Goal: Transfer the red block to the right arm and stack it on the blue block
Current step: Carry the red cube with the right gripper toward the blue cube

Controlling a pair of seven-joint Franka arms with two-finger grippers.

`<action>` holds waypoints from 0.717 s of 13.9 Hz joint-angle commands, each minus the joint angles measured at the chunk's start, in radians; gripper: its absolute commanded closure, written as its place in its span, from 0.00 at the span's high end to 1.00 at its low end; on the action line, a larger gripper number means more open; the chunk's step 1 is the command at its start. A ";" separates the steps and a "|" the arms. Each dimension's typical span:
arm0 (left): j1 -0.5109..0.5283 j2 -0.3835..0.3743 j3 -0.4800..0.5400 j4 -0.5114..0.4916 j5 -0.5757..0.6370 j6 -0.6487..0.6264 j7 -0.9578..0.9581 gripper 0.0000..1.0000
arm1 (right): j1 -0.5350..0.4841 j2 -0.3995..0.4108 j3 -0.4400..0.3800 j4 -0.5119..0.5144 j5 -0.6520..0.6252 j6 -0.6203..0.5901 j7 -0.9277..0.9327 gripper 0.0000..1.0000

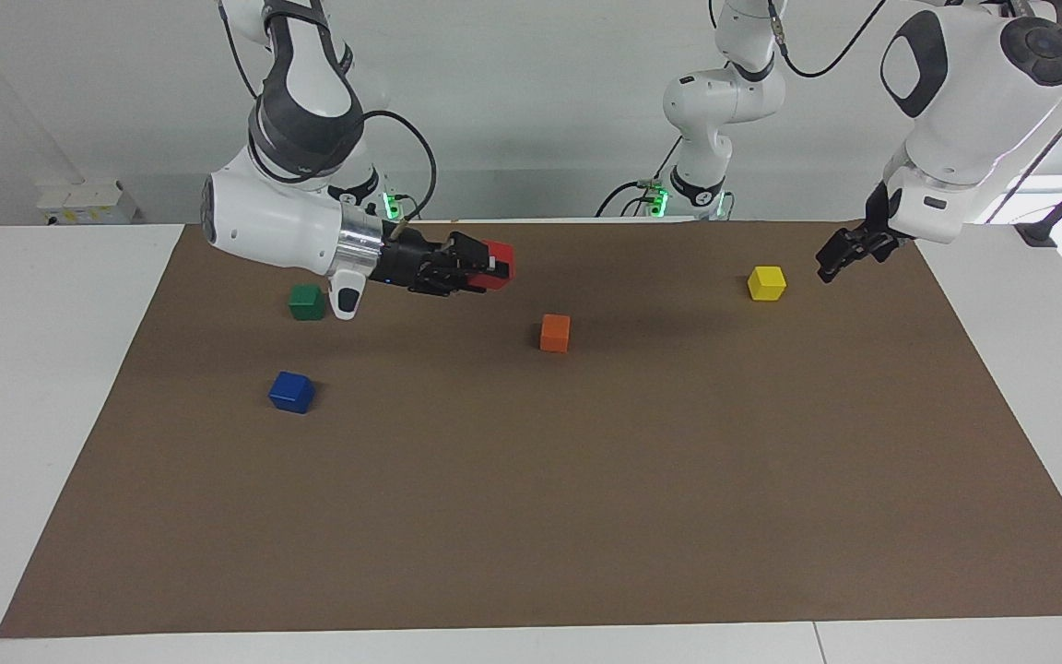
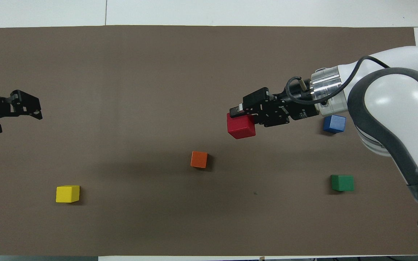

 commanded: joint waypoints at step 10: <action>-0.089 -0.006 0.049 0.027 -0.014 -0.023 0.063 1.00 | -0.019 0.004 0.009 0.064 -0.876 -0.009 0.215 0.00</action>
